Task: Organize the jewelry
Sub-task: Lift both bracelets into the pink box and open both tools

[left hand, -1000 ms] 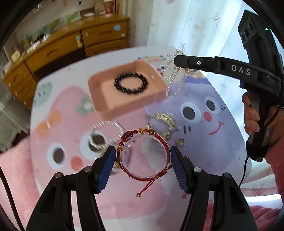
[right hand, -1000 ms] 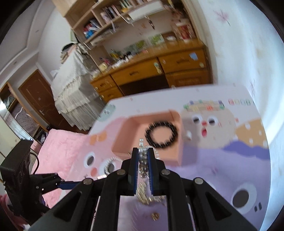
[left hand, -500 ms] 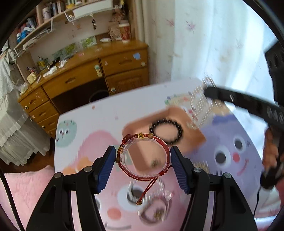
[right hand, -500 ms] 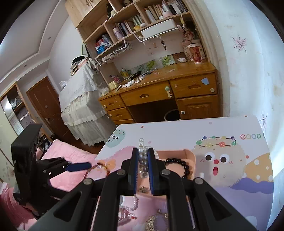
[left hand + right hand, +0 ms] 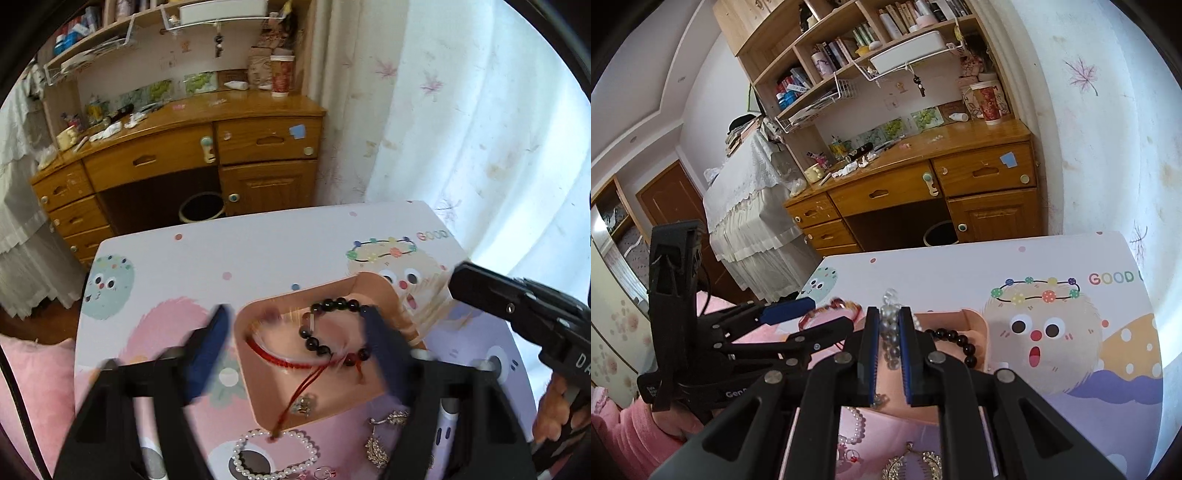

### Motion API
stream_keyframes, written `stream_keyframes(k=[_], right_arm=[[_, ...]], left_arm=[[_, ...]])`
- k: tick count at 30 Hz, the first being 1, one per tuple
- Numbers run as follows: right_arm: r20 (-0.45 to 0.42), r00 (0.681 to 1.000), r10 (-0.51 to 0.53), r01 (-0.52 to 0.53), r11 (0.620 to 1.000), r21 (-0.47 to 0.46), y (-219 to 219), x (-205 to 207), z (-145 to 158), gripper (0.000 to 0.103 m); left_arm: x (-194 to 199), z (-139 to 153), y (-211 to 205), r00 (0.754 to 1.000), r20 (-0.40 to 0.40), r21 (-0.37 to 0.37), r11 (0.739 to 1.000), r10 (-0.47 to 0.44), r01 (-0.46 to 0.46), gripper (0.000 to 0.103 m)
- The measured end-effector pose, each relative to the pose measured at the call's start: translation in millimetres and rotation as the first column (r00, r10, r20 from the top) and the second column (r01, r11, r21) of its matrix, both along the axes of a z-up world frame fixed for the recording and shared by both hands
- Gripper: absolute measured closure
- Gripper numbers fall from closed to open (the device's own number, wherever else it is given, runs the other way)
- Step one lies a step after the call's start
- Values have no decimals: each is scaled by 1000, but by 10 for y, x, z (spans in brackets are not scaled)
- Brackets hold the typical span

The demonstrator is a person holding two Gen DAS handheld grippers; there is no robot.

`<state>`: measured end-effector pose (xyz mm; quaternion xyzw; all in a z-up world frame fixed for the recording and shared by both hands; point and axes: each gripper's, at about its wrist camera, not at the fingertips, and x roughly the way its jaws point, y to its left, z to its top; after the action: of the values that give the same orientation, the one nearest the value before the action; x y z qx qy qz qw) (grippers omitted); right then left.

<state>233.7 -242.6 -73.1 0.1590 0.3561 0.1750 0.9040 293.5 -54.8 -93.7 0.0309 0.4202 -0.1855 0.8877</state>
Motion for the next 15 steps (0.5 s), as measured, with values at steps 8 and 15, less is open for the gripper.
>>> stream_keyframes(k=[8, 15], right_arm=[[-72, 996, -58, 59, 998, 18, -120, 9, -49, 59], [-105, 992, -63, 63, 998, -5, -109, -53, -92, 55]], left_arm=[[-62, 39, 128, 1000, 1, 23, 999, 28, -28, 17], [-170, -49, 254, 998, -32, 38, 998, 47, -46, 17]])
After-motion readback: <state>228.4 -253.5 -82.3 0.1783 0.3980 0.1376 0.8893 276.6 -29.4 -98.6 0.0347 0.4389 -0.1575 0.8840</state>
